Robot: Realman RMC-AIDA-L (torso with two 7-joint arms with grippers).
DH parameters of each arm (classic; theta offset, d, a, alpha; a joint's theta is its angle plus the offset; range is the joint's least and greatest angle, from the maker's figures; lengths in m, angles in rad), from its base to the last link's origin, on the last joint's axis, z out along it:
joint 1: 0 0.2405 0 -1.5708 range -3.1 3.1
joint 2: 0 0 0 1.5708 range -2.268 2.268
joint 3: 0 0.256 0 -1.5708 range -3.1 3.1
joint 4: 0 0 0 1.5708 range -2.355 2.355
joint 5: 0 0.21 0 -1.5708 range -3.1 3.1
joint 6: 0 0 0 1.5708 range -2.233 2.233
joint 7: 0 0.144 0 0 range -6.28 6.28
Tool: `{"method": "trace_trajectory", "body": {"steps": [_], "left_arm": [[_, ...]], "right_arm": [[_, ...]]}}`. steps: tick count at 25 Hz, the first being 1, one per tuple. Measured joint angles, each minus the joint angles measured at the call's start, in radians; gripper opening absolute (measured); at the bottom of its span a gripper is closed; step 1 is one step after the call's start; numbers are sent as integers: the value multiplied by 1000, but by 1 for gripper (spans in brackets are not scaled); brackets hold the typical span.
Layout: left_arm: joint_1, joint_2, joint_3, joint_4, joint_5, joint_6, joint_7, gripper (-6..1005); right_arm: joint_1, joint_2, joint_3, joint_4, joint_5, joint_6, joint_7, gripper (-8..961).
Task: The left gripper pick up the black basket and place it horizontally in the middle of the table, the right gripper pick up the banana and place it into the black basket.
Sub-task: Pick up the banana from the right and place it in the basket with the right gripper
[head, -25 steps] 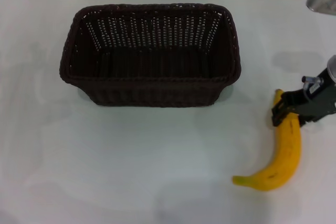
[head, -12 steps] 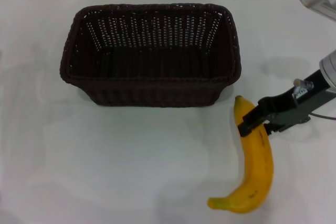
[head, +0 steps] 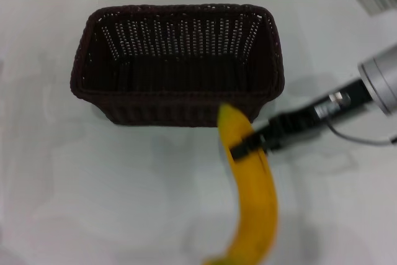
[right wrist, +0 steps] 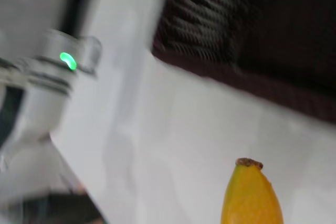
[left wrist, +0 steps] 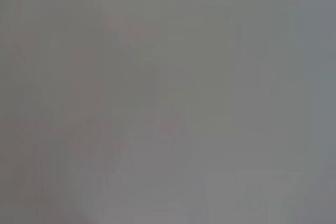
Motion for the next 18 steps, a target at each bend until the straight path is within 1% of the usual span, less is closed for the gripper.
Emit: {"method": "trace_trajectory", "body": {"steps": [1, 3, 4, 6, 10, 12, 15, 18], "left_arm": [[0, 0, 0, 0, 1, 0, 0, 848], [0, 0, 1, -1, 4, 0, 0, 848], [-1, 0, 3, -1, 8, 0, 0, 848], [-4, 0, 6, -1, 12, 0, 1, 848], [-6, 1, 8, -1, 23, 0, 1, 848], [-7, 1, 8, -1, 25, 0, 0, 848], [-8, 0, 8, -1, 25, 0, 0, 847], [-8, 0, 8, -1, 30, 0, 0, 847]], "right_arm": [[0, 0, 0, 0, 0, 0, 0, 507], [31, -4, 6, -19, 24, -114, -26, 510], [50, -4, 10, -16, 24, -184, -39, 511], [89, -7, 15, 0, 22, -281, -70, 513], [202, -8, 56, 107, 15, -441, -184, 518], [249, -6, 86, 193, 18, -522, -257, 521], [297, -5, 110, 307, 32, -643, -393, 524], [311, -3, 113, 385, 82, -737, -555, 528]]}}
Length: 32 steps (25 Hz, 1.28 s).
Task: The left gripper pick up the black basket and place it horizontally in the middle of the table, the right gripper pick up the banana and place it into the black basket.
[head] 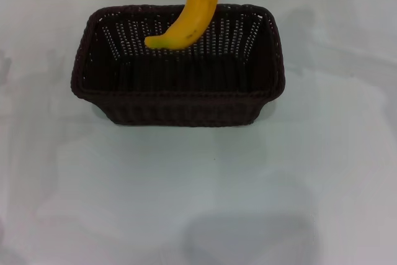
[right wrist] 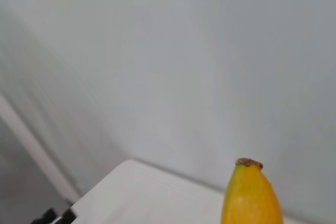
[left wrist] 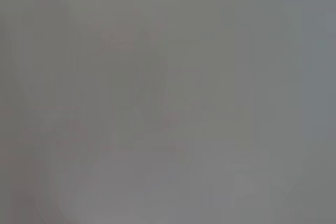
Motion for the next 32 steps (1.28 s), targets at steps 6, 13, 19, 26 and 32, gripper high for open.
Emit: {"method": "trace_trajectory", "body": {"steps": [6, 13, 19, 26, 32], "left_arm": [[3, 0, 0, 0, 32, -6, 1, 847], [9, 0, 0, 1, 33, -8, 1, 848], [20, 0, 0, 2, 32, -9, 2, 847], [39, -4, -12, -30, 14, -50, 23, 848], [36, -6, -13, -59, -5, -65, 59, 848]], "right_arm": [[-12, 1, -4, 109, 142, -42, -185, 535], [-117, 11, -102, 93, 281, -44, -403, 634], [-327, 6, -68, -74, 435, -47, -513, 777], [-556, 3, 2, 5, 887, -49, -1111, 869], [-579, 3, 34, 279, 1223, -57, -1690, 869]]}}
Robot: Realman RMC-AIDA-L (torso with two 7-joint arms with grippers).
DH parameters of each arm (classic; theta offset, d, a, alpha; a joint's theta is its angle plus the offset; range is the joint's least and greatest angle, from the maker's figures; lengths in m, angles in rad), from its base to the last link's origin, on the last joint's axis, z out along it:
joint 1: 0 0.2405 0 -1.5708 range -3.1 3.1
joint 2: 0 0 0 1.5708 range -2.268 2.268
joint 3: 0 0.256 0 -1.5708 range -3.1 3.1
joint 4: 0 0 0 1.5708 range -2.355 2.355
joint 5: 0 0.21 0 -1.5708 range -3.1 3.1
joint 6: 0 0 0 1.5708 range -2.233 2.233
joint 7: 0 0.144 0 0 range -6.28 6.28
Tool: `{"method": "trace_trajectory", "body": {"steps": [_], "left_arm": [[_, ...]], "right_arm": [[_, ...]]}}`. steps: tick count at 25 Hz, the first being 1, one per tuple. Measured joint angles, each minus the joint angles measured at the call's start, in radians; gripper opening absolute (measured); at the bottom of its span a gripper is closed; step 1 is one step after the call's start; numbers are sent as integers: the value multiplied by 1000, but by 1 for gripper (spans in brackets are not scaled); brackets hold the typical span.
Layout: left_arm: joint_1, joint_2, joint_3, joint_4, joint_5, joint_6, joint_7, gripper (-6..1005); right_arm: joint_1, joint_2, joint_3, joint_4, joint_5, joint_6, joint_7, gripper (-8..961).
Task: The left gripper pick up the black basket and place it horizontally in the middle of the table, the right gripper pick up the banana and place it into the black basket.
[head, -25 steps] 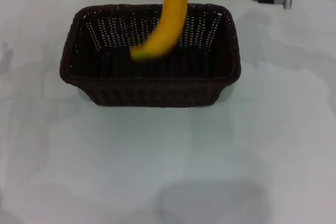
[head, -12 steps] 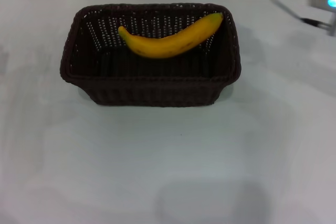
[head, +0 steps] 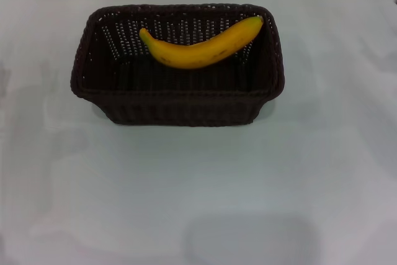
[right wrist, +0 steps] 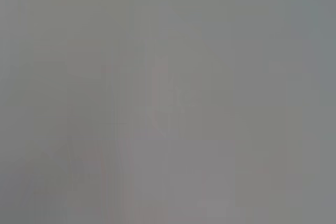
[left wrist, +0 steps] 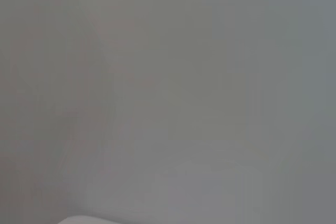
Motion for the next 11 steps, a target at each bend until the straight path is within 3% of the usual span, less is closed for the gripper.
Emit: {"method": "trace_trajectory", "body": {"steps": [5, 11], "left_arm": [[-6, -1, 0, -13, -1, 0, 2, 848], [-10, -1, 0, -32, -43, 3, -4, 853]], "right_arm": [[97, 2, 115, 272, 116, 8, -237, 869], [119, 7, 139, 317, 121, 59, -304, 869]]}}
